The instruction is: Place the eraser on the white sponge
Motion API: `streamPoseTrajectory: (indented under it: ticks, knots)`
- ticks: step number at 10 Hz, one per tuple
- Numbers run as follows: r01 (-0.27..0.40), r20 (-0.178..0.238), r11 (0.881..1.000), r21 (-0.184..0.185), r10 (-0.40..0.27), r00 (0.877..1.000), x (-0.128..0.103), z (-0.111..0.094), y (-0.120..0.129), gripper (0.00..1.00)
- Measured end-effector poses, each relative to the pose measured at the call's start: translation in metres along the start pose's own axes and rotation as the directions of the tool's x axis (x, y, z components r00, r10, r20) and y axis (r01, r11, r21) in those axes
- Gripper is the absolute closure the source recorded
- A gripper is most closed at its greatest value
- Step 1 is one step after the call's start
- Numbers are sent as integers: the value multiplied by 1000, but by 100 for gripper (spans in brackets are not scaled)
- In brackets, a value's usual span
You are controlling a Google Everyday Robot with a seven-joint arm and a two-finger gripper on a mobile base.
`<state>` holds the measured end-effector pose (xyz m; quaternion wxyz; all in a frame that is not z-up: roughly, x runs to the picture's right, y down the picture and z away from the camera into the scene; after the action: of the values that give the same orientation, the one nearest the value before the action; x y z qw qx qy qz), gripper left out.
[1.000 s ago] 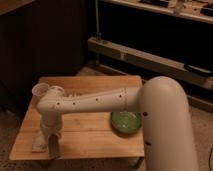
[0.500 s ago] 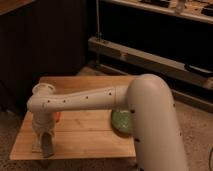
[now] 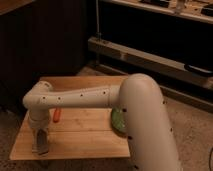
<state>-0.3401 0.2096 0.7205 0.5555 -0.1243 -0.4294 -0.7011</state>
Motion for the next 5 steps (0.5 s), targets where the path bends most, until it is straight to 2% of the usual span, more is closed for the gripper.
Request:
streamPoseTrajectory:
  ticks: [3, 5]
  knots:
    - [-26, -3, 999, 20, 26, 1000, 14, 6, -9, 100]
    - [-20, -1, 1000, 17, 20, 1000, 16, 11, -15, 84]
